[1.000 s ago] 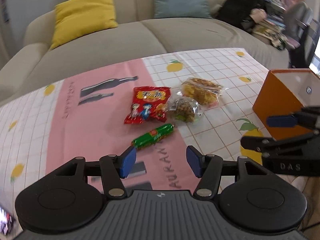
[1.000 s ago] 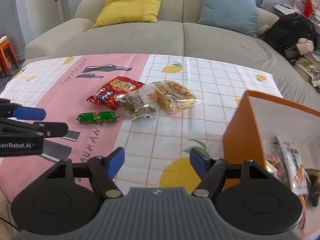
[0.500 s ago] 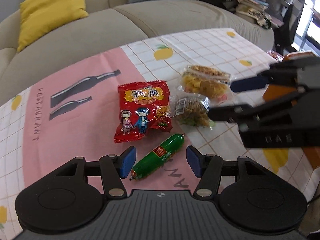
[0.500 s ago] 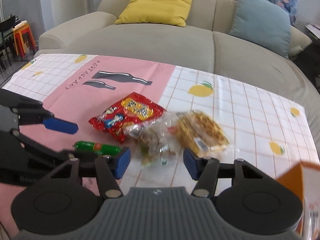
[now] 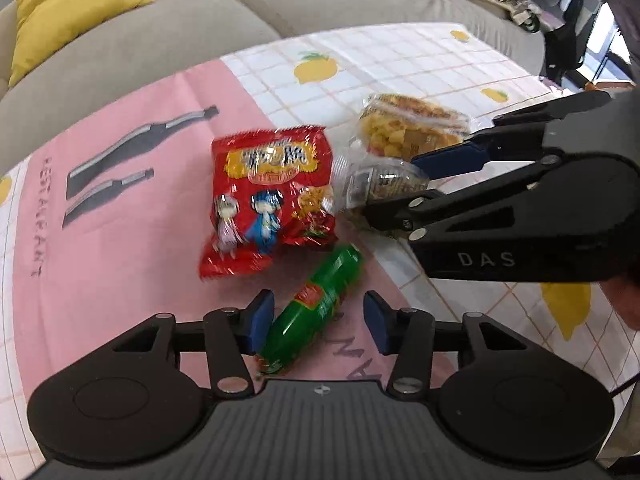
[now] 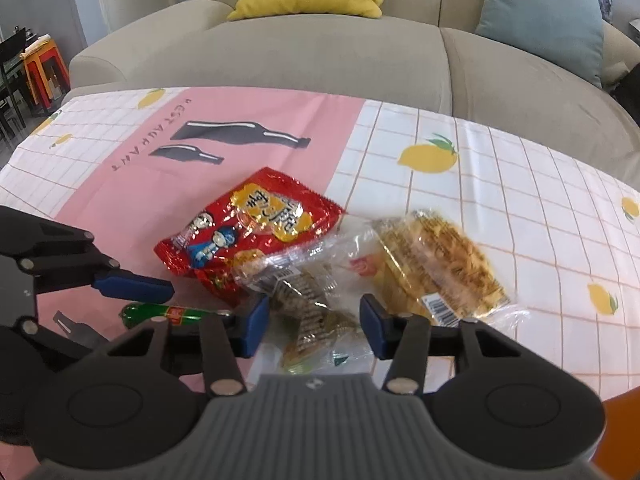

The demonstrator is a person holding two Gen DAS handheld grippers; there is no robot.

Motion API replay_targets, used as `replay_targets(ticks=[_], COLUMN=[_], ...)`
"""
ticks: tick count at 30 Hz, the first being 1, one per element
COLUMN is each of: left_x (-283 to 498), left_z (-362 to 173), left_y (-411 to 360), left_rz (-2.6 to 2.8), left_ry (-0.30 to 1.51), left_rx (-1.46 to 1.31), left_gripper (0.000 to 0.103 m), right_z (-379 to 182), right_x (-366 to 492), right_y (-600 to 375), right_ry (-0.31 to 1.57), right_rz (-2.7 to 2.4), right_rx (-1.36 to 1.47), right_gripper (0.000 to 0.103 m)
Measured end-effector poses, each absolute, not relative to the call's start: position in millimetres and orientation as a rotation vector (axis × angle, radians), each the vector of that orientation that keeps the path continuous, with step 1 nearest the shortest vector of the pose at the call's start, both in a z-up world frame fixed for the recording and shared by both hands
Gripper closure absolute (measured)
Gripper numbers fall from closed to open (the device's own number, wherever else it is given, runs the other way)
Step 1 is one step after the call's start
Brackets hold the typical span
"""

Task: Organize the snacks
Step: 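Grasp the green sausage with the left tool while the right tool grasps the clear nut bag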

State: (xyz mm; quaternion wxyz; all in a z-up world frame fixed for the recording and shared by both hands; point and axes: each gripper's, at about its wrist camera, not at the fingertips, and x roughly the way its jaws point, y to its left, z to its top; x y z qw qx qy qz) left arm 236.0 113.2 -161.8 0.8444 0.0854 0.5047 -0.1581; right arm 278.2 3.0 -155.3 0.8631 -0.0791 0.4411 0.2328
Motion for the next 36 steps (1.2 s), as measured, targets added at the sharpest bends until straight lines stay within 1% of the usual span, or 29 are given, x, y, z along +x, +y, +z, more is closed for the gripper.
replay_targets(ticks=[1, 3, 4, 6, 8, 11, 20, 22, 23, 27, 28, 29, 30, 32, 34, 36], left_x=[236, 234, 232, 231, 229, 223, 204, 205, 206, 208, 207, 207, 206, 203, 200, 198], left_z=[-163, -163, -162, -160, -158, -156, -155, -156, -157, -160, -160, -160, -161, -161, -161, -161], left_y=[113, 113, 112, 113, 117, 126, 116, 113, 112, 108, 107, 106, 105, 103, 102, 102], left_rz=[-0.322, -0.302, -0.287, -0.248, -0.202, -0.165, -0.151, -0.151, -0.152, -0.158, -0.160, -0.163, -0.164, -0.164, -0.166, -0.156], left_ry=[1.078, 1.082, 1.093, 1.123, 1.161, 1.197, 1.179, 1.167, 1.159, 1.123, 1.114, 1.107, 1.100, 1.092, 1.083, 1.076], left_rx=[0.176, 0.168, 0.163, 0.138, 0.073, -0.058, -0.065, -0.051, -0.044, -0.013, -0.001, 0.008, 0.019, 0.034, 0.036, 0.030], left_gripper=[0.053, 0.055, 0.057, 0.068, 0.072, 0.075, 0.075, 0.073, 0.073, 0.072, 0.072, 0.072, 0.072, 0.073, 0.078, 0.078], right_z=[-156, -155, -155, -153, -152, -149, -146, -145, -145, -149, -150, -152, -155, -159, -164, -168], right_x=[277, 272, 269, 261, 251, 231, 183, 182, 183, 193, 194, 194, 195, 195, 195, 194], right_y=[3, 3, 2, -2, -8, -21, -46, -47, -47, -41, -39, -37, -35, -33, -32, -32], right_ry=[0.923, 0.927, 0.933, 0.949, 0.962, 0.989, 1.012, 0.993, 0.987, 0.975, 0.973, 0.968, 0.964, 0.964, 0.980, 0.993], right_rz=[0.488, 0.488, 0.483, 0.459, 0.436, 0.400, 0.378, 0.392, 0.399, 0.427, 0.436, 0.444, 0.449, 0.454, 0.453, 0.443], right_rx=[-0.167, -0.165, -0.167, -0.165, -0.154, -0.122, -0.066, -0.064, -0.066, -0.097, -0.107, -0.118, -0.133, -0.149, -0.151, -0.145], right_gripper=[0.059, 0.070, 0.070, 0.070, 0.071, 0.071, 0.070, 0.066, 0.062, 0.060, 0.058, 0.055, 0.054, 0.054, 0.056, 0.062])
